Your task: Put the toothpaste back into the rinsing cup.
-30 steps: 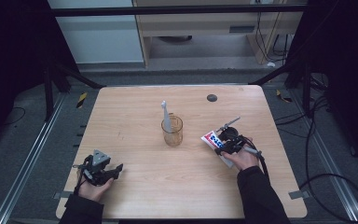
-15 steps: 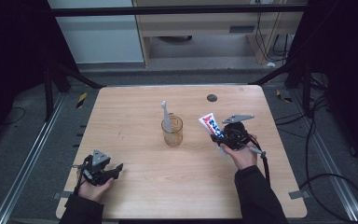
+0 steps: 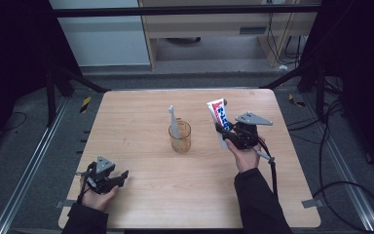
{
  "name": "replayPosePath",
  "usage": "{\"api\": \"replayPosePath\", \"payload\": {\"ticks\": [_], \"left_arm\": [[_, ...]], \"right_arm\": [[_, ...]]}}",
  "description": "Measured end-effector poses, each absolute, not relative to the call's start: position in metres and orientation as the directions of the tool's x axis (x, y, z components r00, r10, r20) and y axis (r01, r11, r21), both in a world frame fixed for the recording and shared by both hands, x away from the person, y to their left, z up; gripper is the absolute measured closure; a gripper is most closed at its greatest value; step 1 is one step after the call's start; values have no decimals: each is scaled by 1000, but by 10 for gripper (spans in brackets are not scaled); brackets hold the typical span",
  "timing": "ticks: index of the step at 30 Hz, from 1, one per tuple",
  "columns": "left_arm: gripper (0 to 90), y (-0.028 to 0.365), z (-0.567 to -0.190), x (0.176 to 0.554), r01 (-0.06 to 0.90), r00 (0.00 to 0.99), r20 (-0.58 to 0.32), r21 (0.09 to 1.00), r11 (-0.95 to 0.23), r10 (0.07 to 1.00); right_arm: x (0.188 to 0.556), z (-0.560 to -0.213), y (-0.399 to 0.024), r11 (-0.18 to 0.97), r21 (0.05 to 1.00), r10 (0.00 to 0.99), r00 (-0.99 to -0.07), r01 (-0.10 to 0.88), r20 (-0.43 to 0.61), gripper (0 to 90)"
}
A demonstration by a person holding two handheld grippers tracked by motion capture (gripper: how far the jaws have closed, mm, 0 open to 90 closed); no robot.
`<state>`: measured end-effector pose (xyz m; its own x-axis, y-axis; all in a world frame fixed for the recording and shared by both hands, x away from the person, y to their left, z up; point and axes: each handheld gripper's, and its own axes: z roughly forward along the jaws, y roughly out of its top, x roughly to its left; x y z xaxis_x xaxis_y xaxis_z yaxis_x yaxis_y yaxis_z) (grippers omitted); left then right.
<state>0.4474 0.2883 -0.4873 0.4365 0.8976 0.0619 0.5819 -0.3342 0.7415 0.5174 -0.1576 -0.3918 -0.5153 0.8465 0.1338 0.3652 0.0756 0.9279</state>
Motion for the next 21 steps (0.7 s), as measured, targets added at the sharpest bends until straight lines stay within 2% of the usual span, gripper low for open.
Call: {"api": "replayPosePath", "payload": {"ticks": [8, 21], "left_arm": [[390, 289, -486, 447, 575, 433, 61, 749, -328, 899], [390, 289, -485, 446, 565, 426, 63, 761, -320, 902]], "right_arm": [[521, -386, -143, 6, 961, 862, -489, 275, 135, 674], [535, -388, -118, -47, 973, 876, -459, 227, 149, 675]]}}
